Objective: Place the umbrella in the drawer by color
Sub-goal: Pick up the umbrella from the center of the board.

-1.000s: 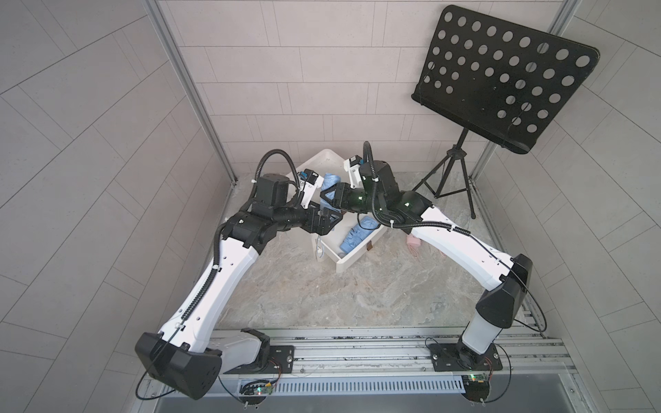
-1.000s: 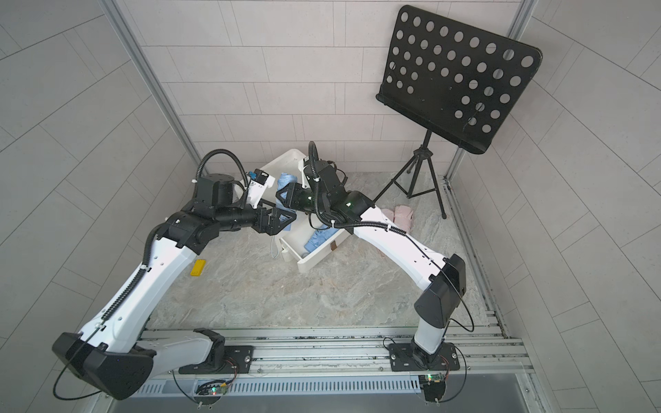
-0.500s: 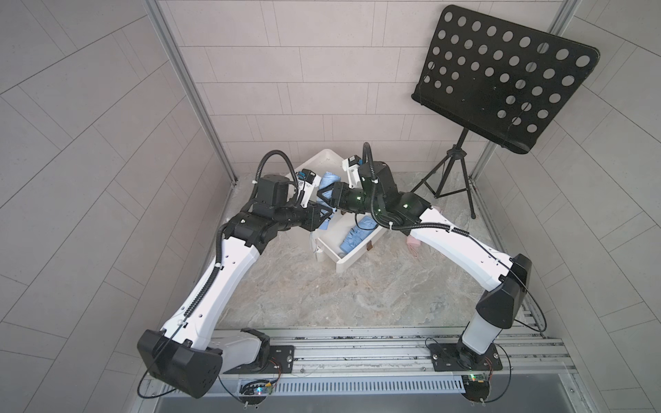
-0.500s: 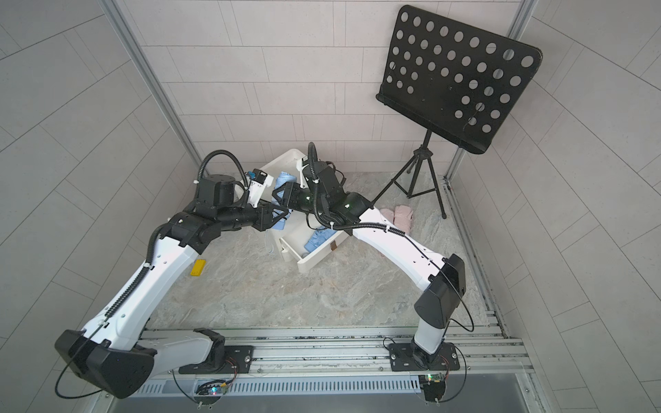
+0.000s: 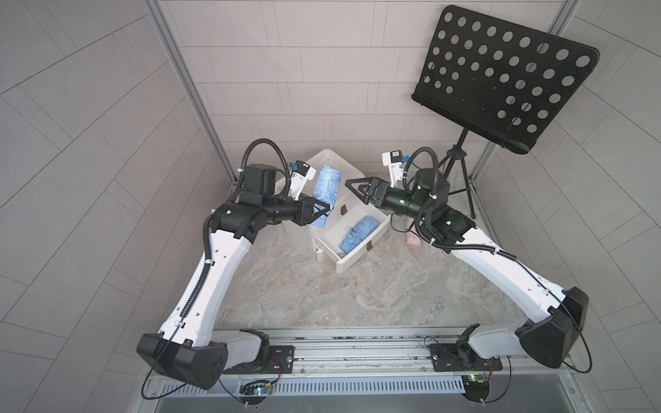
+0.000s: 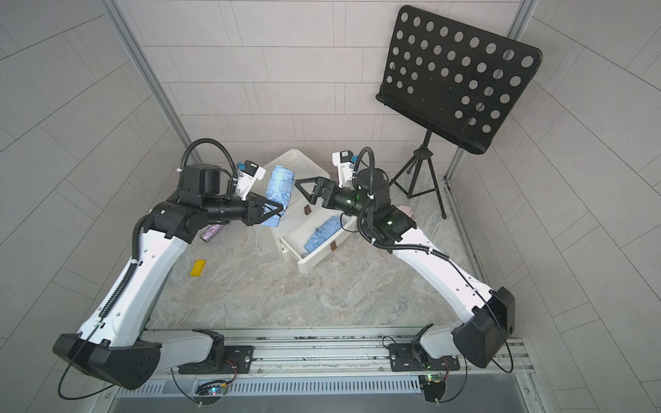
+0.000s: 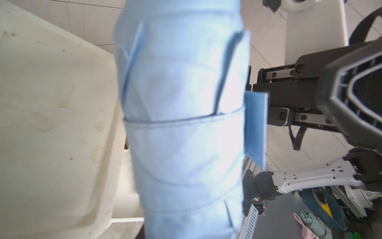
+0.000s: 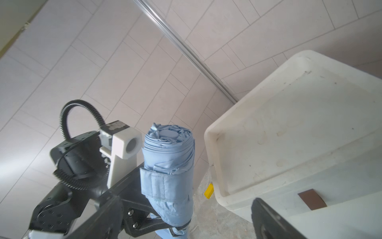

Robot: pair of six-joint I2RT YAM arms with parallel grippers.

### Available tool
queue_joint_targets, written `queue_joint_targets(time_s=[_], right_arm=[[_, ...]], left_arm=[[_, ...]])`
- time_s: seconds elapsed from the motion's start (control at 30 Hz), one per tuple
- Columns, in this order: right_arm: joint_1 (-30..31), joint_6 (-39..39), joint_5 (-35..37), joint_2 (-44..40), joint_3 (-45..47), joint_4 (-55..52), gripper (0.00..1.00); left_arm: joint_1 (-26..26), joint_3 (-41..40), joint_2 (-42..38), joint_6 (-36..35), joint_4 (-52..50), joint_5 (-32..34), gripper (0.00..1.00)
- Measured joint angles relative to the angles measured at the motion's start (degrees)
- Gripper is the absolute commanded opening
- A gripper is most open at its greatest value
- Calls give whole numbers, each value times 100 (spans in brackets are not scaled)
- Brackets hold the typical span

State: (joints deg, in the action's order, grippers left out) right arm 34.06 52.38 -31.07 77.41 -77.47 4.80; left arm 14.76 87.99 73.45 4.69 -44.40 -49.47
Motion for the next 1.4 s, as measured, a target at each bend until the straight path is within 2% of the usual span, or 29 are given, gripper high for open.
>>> queue_joint_targets(time_s=[0.23, 0.47, 0.57, 0.73, 0.83, 0.87, 0.97, 1.13, 1.23, 1.4], right_arm=[[160, 79, -817, -90, 422, 890, 98], [365, 125, -1054, 146, 404, 1193, 93], [448, 173, -1106, 310, 332, 1296, 85], [501, 306, -1172, 420, 297, 1606, 59], [518, 369, -1204, 431, 291, 1792, 49], [520, 382, -1211, 431, 291, 1829, 47], [531, 431, -1204, 435, 291, 1897, 43], [531, 487, -1088, 439, 295, 1840, 38], [525, 487, -935, 435, 306, 1744, 36], [374, 483, -470, 177, 479, 1333, 35]], left_arm=[[0, 479, 199, -52, -511, -1228, 16], [0, 481, 199, 96, -586, -1952, 16], [0, 481, 199, 155, -586, -2105, 16], [-22, 479, 236, 313, -560, -2275, 16], [-31, 476, 269, 387, -516, -2371, 18], [-37, 476, 275, 396, -509, -2400, 20], [-50, 474, 282, 433, -481, -2470, 41], [-52, 476, 273, 407, -391, -2524, 87], [-105, 494, 273, 319, -431, -2439, 97], [-439, 616, 275, 168, -662, -1958, 99]])
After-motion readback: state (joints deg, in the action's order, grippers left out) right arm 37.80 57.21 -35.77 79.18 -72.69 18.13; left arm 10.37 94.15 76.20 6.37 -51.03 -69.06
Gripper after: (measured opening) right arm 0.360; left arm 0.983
